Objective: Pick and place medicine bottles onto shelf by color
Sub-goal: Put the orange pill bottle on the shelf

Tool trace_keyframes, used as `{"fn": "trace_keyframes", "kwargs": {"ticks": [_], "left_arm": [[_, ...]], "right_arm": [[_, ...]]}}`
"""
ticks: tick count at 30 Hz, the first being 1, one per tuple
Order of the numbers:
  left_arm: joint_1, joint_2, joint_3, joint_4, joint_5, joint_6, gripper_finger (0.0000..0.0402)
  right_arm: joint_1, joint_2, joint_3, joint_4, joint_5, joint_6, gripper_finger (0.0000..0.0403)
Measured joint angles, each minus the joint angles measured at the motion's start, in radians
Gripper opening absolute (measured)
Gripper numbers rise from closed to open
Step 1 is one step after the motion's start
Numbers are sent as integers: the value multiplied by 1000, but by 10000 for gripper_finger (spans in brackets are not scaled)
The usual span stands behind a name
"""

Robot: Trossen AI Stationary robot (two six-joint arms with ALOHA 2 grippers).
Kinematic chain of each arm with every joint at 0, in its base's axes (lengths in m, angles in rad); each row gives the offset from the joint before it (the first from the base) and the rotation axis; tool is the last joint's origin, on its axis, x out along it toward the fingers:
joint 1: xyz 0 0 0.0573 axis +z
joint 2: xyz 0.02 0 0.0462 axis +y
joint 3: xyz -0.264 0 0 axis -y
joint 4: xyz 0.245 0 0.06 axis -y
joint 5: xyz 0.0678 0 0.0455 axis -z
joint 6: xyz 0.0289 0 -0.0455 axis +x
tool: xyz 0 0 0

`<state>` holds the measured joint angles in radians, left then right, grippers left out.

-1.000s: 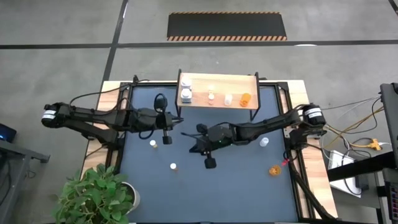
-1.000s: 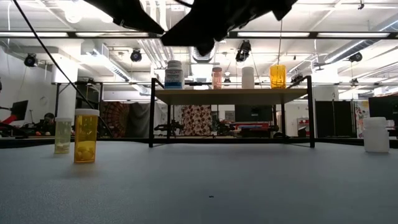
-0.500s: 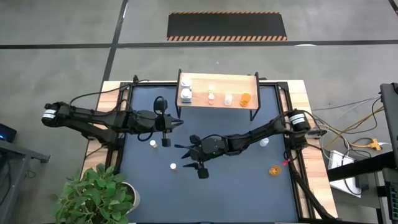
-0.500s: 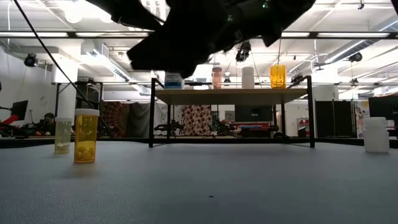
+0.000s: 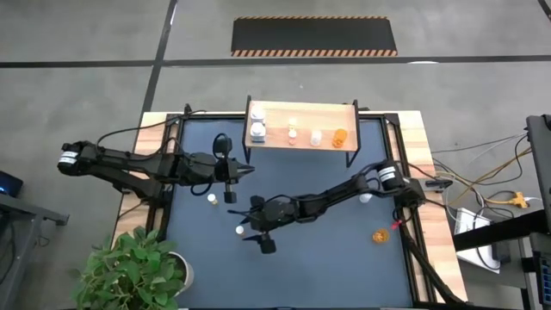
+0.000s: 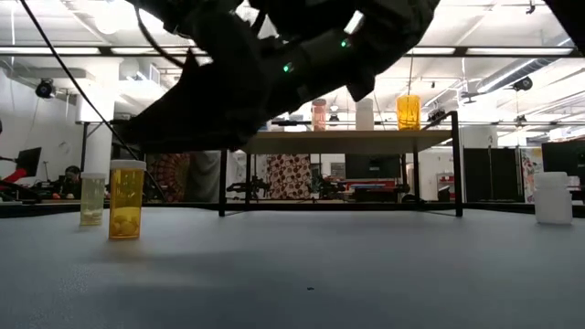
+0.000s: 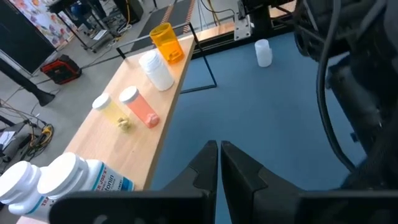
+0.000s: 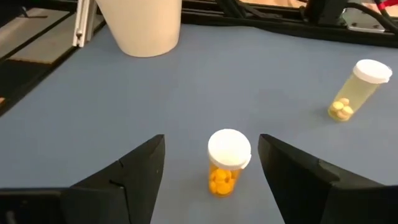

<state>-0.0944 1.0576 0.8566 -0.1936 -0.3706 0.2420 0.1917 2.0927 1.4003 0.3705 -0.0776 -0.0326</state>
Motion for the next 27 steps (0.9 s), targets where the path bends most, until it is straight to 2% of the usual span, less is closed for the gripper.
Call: {"fn": "trace_keyframes", "kwargs": {"ticks": [12, 22, 27], "left_arm": [[0, 2, 0, -2, 0, 0, 2], [1, 2, 0, 0, 0, 0, 2], [0, 2, 0, 0, 0, 0, 2]], "right_arm": [[-4, 63, 8, 61, 27, -12, 228], [-9, 68, 7, 82, 28, -4, 219], [-9, 68, 7, 82, 28, -3, 198]]}}
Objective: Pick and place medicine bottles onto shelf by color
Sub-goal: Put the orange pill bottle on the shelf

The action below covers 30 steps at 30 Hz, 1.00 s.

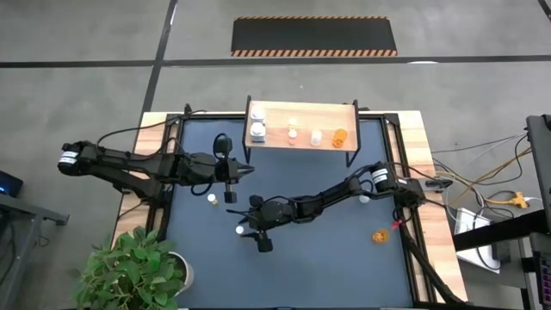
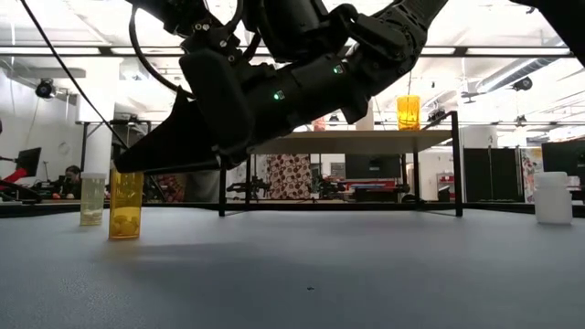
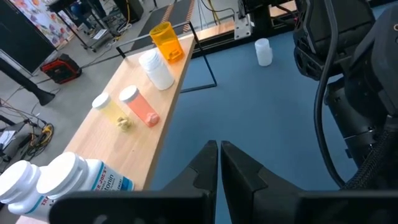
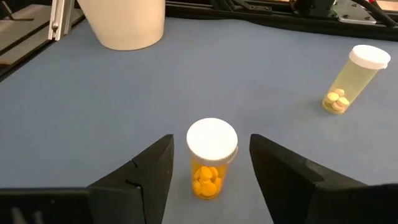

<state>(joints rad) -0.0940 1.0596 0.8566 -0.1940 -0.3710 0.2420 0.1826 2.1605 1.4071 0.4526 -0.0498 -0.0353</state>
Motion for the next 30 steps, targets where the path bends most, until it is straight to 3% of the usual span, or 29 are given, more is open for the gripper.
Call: {"fn": "trace_keyframes", "kwargs": {"ticks": [14, 24, 30], "left_arm": [[0, 0, 0, 0, 0, 0, 1], [0, 0, 0, 0, 0, 0, 2], [0, 0, -1, -1, 0, 0, 2]], "right_arm": [[0, 2, 0, 0, -1, -1, 108], [0, -11, -1, -15, -3, -1, 108], [0, -104, -2, -153, -3, -2, 109]]}}
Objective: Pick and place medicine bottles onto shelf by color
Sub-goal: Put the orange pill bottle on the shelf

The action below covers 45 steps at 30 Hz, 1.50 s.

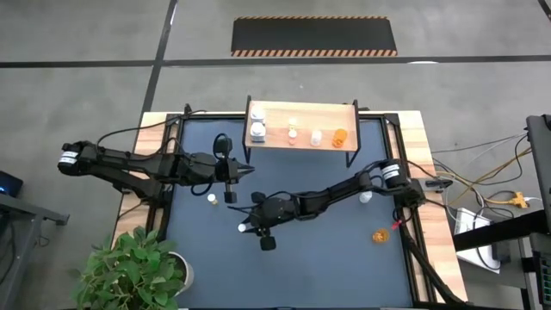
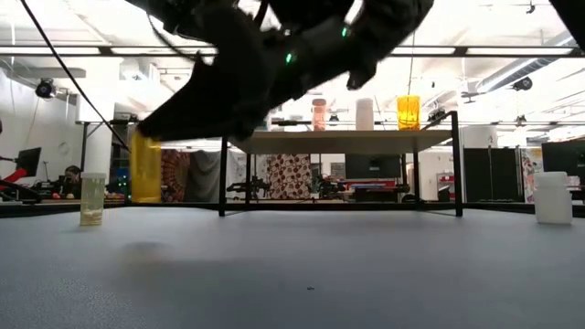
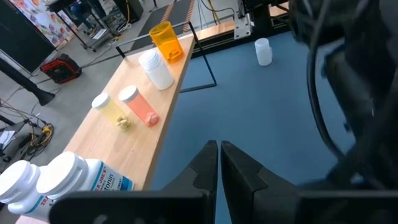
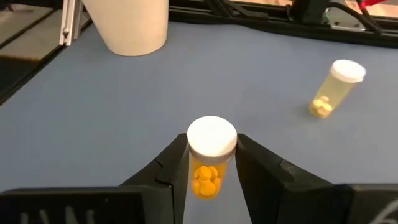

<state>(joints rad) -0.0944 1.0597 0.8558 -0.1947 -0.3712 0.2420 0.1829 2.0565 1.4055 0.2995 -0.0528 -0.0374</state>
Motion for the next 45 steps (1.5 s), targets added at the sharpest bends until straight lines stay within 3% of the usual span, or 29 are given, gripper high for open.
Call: {"fn": "trace_keyframes", "kwargs": {"ticks": [13, 15, 20, 24, 38, 45], "left_arm": [[0, 0, 0, 4, 0, 0, 2], [0, 0, 0, 5, 0, 0, 2], [0, 0, 0, 47, -1, 4, 2], [0, 0, 0, 91, -1, 31, 1], [1, 0, 0, 167, -1, 88, 2], [1, 0, -33, 194, -1, 88, 2]], "right_arm": [[-2, -409, -33, -478, 5, 51, 109], [-4, -476, -35, -527, 48, 79, 109], [-10, -614, -35, -610, 275, 138, 109], [-49, -689, -35, -624, 322, 132, 109], [-384, -748, -35, -617, 304, 40, 109], [-558, -687, -35, -560, 180, 37, 109]]}}
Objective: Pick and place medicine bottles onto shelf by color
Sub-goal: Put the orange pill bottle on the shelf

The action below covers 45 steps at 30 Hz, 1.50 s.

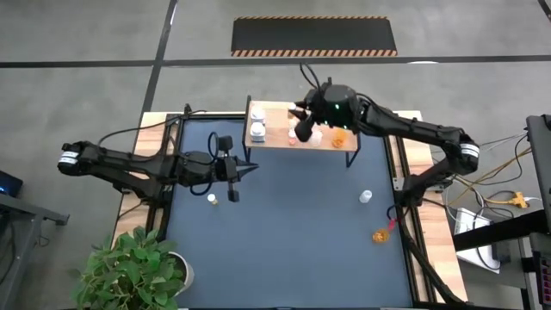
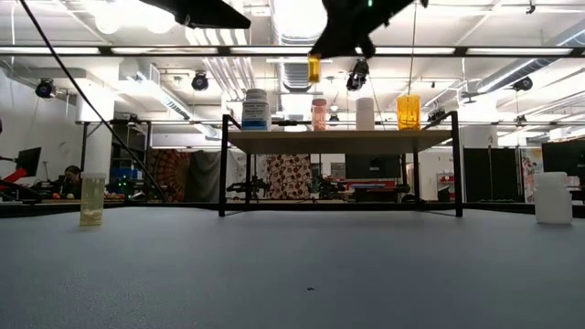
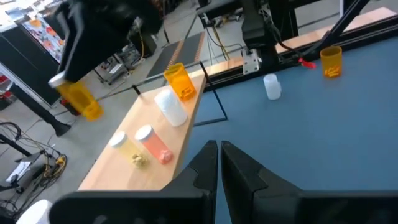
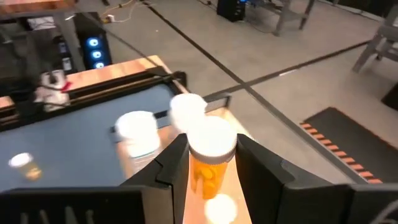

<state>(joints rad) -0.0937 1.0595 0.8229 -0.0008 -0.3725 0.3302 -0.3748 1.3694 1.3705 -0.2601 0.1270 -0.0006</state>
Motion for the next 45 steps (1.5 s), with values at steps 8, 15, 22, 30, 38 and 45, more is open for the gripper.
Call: {"fn": "trace_keyframes", "kwargs": {"ticks": [8, 15, 22, 30, 38, 45], "left_arm": [[1, -7, -82, 177, -26, 108, 2], [2, -7, -93, 186, -27, 148, 1], [2, -6, -93, 186, -27, 151, 2], [2, -6, -93, 186, -27, 181, 2], [2, -6, -93, 186, -28, 202, 2], [2, -6, -93, 187, -29, 211, 2]], "right_arm": [[-137, 79, 0, 70, -87, -13, 109], [-250, 133, 0, 86, -435, -200, 109], [-371, 178, 0, 121, -659, -251, 108], [-409, 276, 0, 139, -800, -301, 108], [-408, 279, 0, 108, -810, -388, 107], [-407, 252, 0, 65, -827, -446, 107]]}}
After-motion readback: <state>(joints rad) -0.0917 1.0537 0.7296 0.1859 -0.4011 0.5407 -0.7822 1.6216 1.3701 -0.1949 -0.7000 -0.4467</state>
